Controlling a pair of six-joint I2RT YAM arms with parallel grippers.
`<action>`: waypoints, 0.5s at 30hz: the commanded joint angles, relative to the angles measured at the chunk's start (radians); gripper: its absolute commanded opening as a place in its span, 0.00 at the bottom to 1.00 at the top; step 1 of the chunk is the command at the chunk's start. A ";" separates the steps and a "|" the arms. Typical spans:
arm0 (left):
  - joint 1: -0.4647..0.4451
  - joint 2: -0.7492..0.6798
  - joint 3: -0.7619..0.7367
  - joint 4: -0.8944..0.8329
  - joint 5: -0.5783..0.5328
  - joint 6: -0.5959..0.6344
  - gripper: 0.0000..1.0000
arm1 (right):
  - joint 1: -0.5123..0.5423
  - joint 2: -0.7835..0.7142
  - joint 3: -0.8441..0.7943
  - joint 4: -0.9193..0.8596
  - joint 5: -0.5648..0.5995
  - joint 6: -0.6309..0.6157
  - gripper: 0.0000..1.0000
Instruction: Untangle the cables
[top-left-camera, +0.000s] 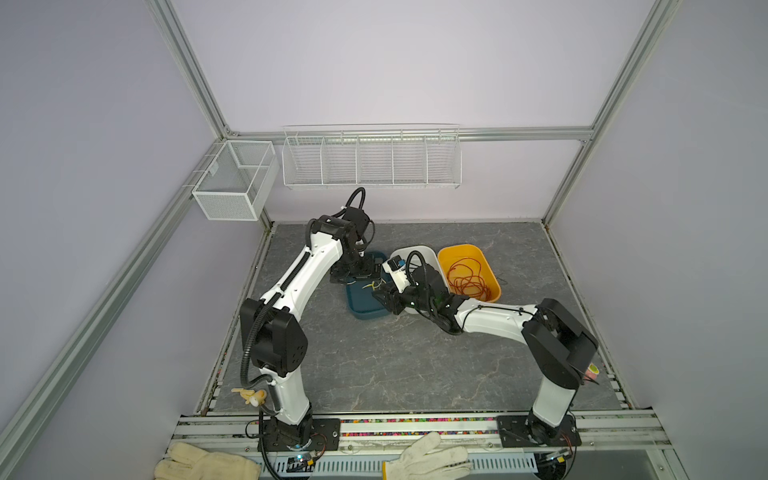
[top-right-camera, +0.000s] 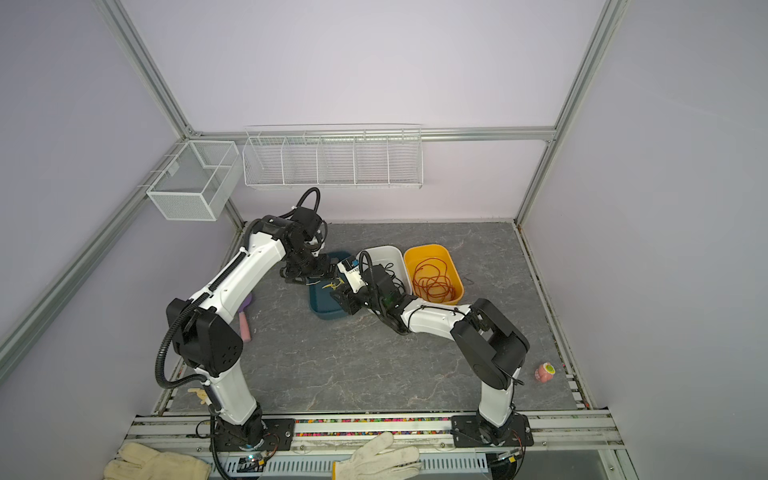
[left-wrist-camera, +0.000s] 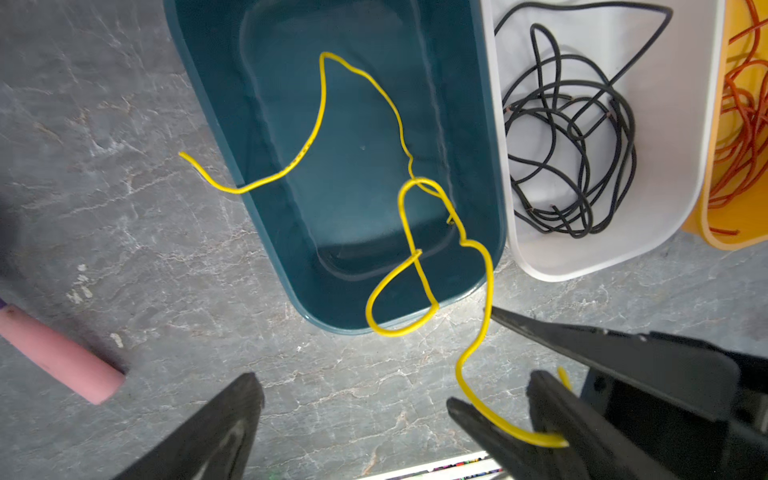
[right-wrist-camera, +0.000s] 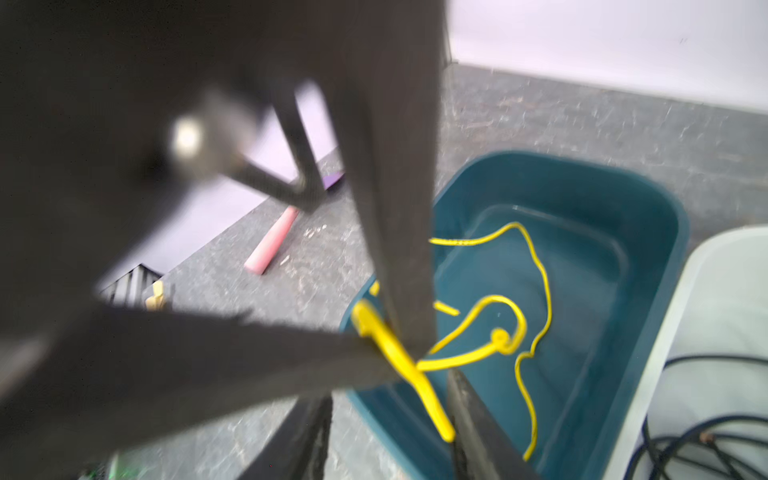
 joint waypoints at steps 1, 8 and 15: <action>0.008 -0.041 -0.039 -0.007 0.094 -0.022 0.99 | 0.018 0.004 -0.015 0.183 0.050 -0.087 0.43; 0.046 -0.065 -0.073 0.038 0.275 -0.074 0.99 | 0.079 0.032 0.018 0.177 0.148 -0.236 0.30; 0.134 -0.099 -0.102 0.099 0.392 -0.138 0.99 | 0.102 0.053 0.004 0.195 0.153 -0.256 0.16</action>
